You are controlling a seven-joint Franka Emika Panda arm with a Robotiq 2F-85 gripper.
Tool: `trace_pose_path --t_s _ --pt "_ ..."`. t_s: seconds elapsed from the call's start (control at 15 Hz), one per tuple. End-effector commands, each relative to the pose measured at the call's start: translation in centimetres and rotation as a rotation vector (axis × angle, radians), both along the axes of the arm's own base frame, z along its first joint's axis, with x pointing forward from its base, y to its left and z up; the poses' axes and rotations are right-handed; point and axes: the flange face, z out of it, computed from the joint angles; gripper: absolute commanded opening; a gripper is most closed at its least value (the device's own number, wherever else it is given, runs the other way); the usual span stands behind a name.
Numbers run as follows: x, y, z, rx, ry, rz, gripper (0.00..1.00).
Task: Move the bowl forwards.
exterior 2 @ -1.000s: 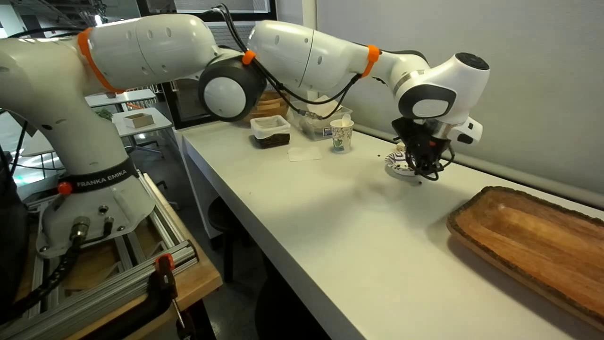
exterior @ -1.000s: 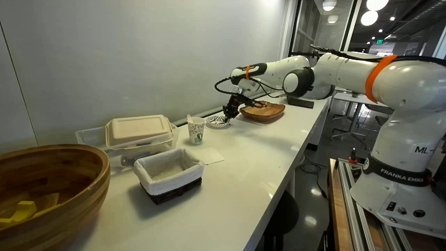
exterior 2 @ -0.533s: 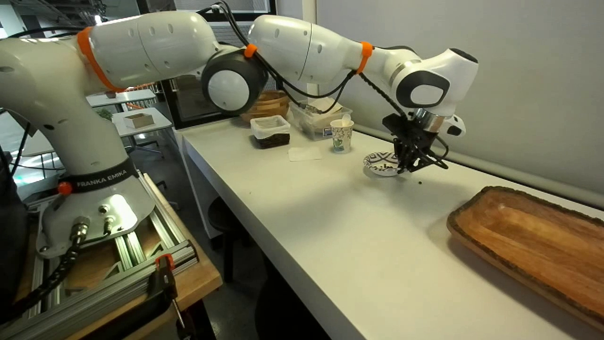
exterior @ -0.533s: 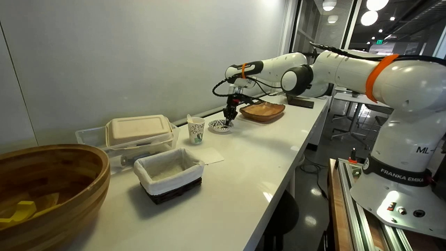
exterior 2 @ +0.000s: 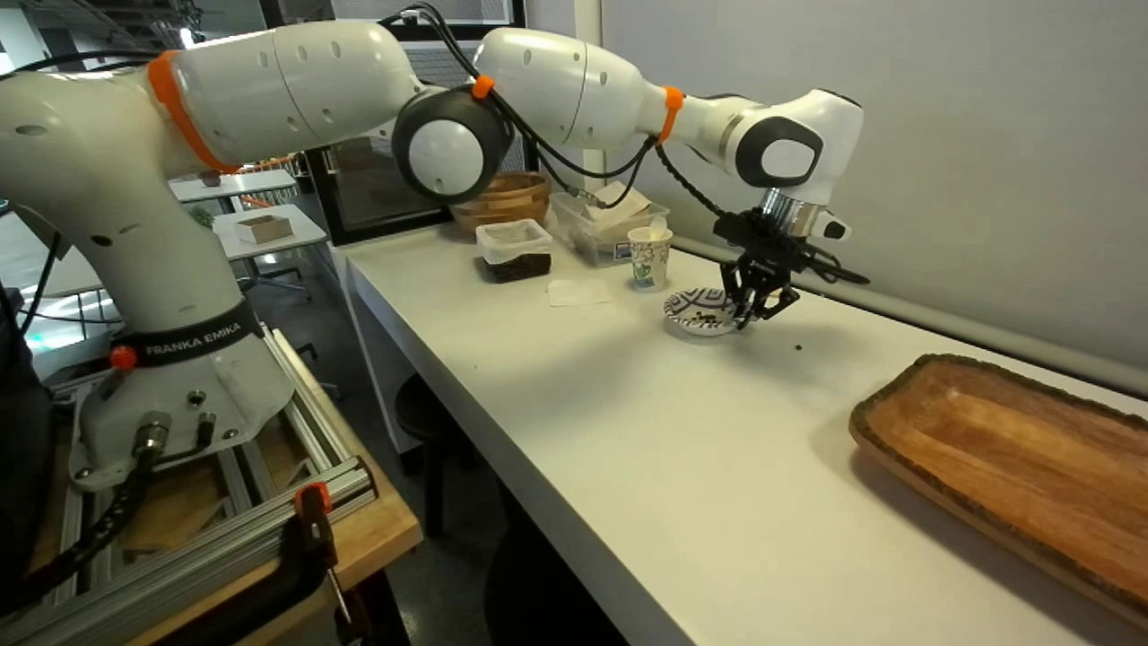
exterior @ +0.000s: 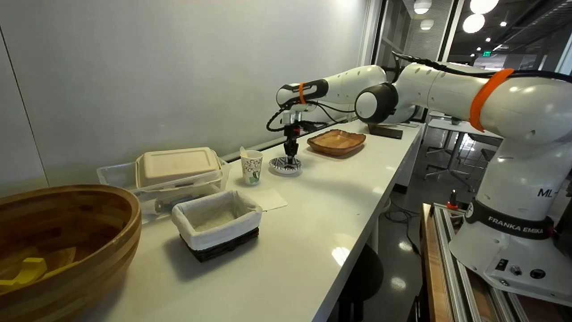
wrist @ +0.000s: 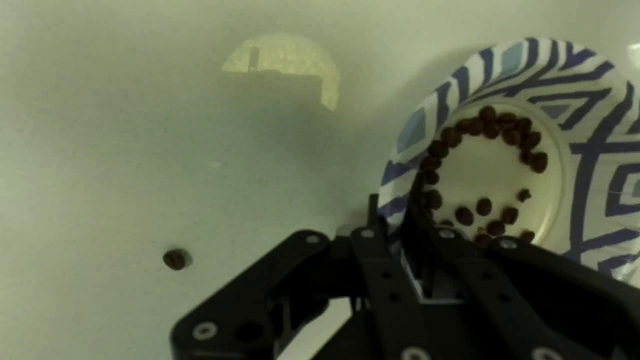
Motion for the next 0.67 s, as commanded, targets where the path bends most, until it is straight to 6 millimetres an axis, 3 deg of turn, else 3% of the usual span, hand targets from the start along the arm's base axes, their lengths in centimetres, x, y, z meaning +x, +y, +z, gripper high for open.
trace_pose_path --t_s 0.0,0.27,0.47,0.6 --pt "-0.7 0.7 -0.1 -0.035 0.100 0.154 0.44" --pt "-1.1 1.4 4.1 0.011 0.149 0.137 0.74" --pt "-0.3 0.2 9.1 -0.065 0.079 0.048 0.98" --pt "0.3 -0.4 12.6 -0.115 0.015 -0.063 1.00"
